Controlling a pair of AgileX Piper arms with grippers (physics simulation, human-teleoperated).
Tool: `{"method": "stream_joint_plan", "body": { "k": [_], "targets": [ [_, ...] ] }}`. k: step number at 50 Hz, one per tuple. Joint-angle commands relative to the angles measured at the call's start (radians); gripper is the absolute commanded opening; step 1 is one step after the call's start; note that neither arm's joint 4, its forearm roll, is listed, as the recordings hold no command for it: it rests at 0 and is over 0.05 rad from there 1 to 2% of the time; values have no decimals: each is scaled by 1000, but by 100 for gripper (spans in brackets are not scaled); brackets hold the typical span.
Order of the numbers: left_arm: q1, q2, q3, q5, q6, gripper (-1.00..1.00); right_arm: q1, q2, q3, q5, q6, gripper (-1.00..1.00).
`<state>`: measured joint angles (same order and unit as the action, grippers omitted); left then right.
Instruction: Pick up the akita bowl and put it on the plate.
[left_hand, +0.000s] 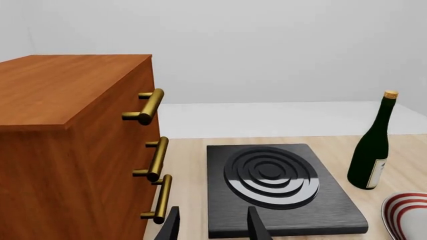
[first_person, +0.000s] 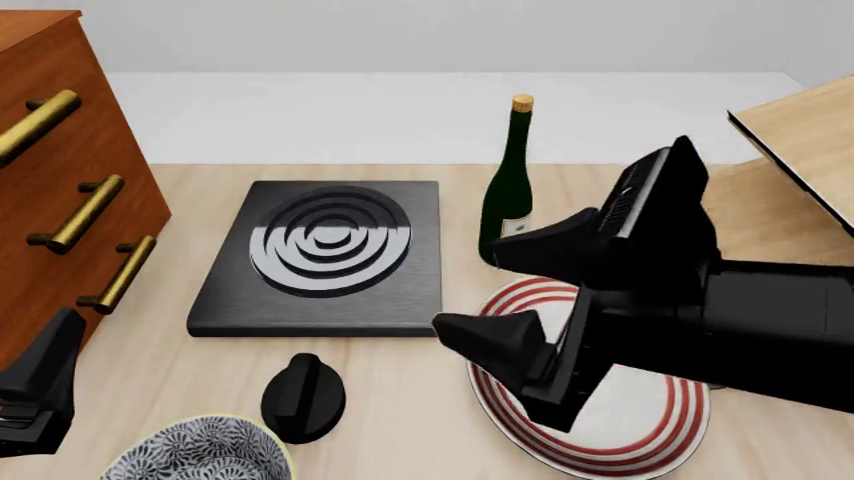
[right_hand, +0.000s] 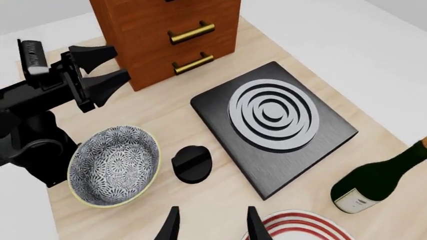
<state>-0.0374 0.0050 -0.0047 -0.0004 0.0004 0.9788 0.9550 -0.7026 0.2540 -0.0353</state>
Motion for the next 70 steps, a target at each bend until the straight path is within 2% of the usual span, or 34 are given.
{"method": "stream_joint_plan", "body": {
  "k": [1,3,14,25,30,42,54,60,70],
  "targets": [
    [0,-1,0,-2,1,100,58,128,-45,-52,54,100],
    [0,-2,-1,-3,1,100,52,142,-47,-63,46,100],
    [0,0,0,-1,0,100,88,253,-52,-150,139,100],
    [1,-2,1,-4,1,100,113,315,-56,-194,175,100],
    [1,-3,3,-11,3,100,130,341,-62,-223,215,100],
    [1,-3,-13,11,1,100,130,420,-48,-302,256,100],
    [1,12,4,-18,0,100,128,503,-38,-378,302,100],
    [1,55,5,-56,0,100,139,551,-34,-414,327,100],
    [1,15,4,-19,0,100,176,630,-39,-461,358,100]
  ]
}}
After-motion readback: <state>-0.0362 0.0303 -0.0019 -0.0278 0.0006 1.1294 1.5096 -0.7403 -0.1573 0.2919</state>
